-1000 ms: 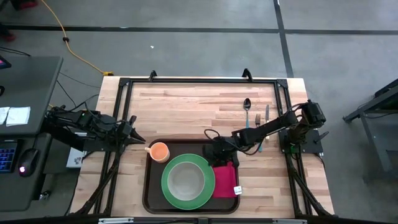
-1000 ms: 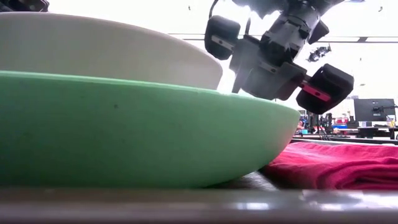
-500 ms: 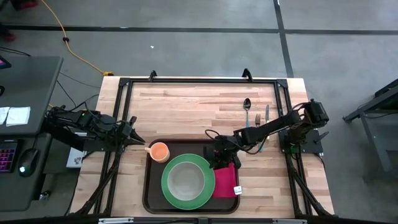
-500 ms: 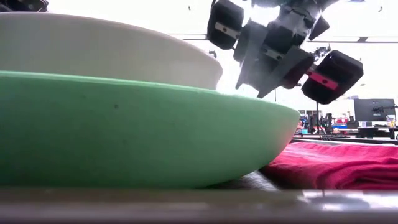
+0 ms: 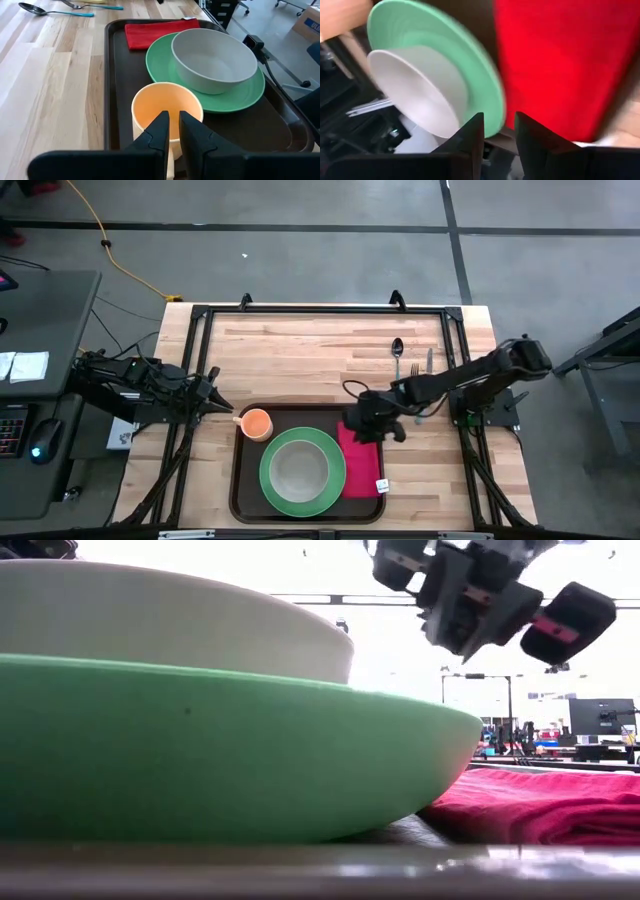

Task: Set up tray
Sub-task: Put the blue fork on top of the red napkin on the brown tray

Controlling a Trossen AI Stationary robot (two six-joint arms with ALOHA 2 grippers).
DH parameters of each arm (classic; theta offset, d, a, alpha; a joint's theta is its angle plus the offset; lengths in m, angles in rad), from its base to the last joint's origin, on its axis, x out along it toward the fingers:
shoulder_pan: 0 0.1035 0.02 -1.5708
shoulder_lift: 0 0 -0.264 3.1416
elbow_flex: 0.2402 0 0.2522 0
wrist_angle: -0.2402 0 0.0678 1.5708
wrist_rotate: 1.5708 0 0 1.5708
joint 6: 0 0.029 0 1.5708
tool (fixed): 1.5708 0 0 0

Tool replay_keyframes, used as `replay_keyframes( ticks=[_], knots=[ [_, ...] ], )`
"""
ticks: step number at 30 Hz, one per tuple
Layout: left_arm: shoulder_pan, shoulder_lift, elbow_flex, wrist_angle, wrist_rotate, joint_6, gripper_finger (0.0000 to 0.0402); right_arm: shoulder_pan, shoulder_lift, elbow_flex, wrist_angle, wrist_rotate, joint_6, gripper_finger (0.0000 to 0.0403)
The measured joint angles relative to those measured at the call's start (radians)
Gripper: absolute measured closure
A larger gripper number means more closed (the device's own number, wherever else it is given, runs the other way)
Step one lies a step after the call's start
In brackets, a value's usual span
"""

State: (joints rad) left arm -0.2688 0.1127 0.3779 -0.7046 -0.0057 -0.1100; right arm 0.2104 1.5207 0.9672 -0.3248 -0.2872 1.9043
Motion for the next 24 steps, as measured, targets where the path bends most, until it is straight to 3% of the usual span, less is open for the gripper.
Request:
replay_keyframes(
  ticks=[14,24],
  knots=[
    [0.000,0.000,0.000,0.001,-0.025,-0.051,0.0328,-0.040,-0.302,0.000,-0.594,0.180,-0.032,0.0316],
    [0.000,0.000,0.000,0.000,-0.030,-0.053,0.0328,-0.158,-0.385,0.000,-0.770,0.269,-0.145,0.0316]
  ],
)
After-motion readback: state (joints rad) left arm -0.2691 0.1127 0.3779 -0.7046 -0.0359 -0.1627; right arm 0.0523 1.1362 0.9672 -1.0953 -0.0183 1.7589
